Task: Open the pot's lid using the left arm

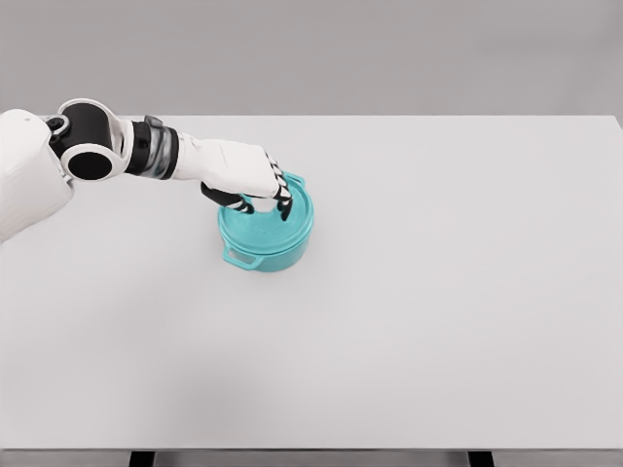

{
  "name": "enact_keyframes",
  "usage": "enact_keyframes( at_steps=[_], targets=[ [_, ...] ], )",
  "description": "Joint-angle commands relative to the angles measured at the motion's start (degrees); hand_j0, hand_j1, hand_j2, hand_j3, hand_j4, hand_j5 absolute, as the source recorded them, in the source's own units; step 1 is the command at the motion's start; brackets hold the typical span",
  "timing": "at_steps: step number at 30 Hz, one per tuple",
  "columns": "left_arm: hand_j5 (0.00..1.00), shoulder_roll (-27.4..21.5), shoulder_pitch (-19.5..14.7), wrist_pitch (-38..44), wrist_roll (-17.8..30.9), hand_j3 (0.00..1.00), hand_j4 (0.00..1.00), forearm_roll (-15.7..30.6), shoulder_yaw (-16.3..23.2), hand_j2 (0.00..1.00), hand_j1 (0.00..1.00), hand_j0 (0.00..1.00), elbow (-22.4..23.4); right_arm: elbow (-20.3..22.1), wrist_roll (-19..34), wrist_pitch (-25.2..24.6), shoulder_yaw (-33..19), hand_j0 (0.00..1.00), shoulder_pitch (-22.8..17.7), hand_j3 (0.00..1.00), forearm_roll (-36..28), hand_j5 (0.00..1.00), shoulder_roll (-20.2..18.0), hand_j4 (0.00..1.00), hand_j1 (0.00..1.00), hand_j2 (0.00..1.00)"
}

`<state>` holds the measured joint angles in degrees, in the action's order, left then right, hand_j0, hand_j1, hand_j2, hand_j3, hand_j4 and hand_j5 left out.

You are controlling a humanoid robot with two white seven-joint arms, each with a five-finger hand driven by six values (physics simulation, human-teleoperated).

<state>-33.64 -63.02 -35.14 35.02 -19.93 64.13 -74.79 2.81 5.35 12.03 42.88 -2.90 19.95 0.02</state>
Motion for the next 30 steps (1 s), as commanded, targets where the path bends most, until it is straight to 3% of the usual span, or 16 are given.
enact_keyframes(
  at_steps=[1,4,8,18,22,24,26,27,30],
  targets=[
    [0.50,-0.02,0.00,0.14,-0.02,0.50,0.50,0.25,-0.06,0.50,0.50,0.50,0.00,0.00,0.01,0.01,0.01,1.00,0.00,1.00,0.00,1.00,-0.02,1.00,1.00,1.00],
    [0.45,-0.11,0.00,0.14,-0.02,0.45,0.45,0.25,-0.23,0.45,0.45,0.45,0.00,0.00,0.01,0.01,0.01,1.00,0.00,1.00,0.00,1.00,-0.02,1.00,1.00,1.00],
    [0.44,-0.99,-0.79,0.14,-0.02,0.44,0.44,0.33,-0.50,0.44,0.44,0.44,-0.09,0.00,0.01,0.01,0.01,1.00,0.00,1.00,0.00,1.00,-0.02,1.00,1.00,1.00],
    [0.45,-16.45,-0.44,0.14,-0.02,0.45,0.45,-0.02,-3.14,0.45,0.45,0.45,-0.71,0.00,0.01,0.01,0.01,1.00,0.00,1.00,0.00,1.00,-0.02,1.00,1.00,1.00],
    [0.48,-16.98,-0.26,0.14,-0.02,0.48,0.48,0.07,-3.22,0.48,0.48,0.48,-0.62,0.00,0.01,0.01,0.01,1.00,0.00,1.00,0.00,1.00,-0.02,1.00,1.00,1.00],
    [0.58,-16.90,0.00,0.14,-0.02,0.58,0.58,0.07,-3.22,0.58,0.58,0.58,-0.62,0.00,0.01,0.01,0.01,1.00,0.00,1.00,0.00,1.00,-0.02,1.00,1.00,1.00],
    [0.93,-16.90,0.00,0.14,-0.02,0.93,0.93,0.16,-3.22,0.93,0.93,0.93,-0.18,0.00,0.01,0.01,0.01,1.00,0.00,1.00,0.00,1.00,-0.02,1.00,1.00,1.00],
    [0.99,-16.90,0.00,0.14,-0.02,0.99,0.99,0.25,-3.22,0.99,0.99,0.99,-0.18,0.00,0.01,0.01,0.01,1.00,0.00,1.00,0.00,1.00,-0.02,1.00,1.00,1.00],
    [1.00,-16.90,0.09,0.14,-0.02,1.00,1.00,0.60,-3.14,1.00,1.00,1.00,0.00,0.00,0.01,0.01,0.01,1.00,0.00,1.00,0.00,1.00,-0.02,1.00,1.00,1.00]
  ],
)
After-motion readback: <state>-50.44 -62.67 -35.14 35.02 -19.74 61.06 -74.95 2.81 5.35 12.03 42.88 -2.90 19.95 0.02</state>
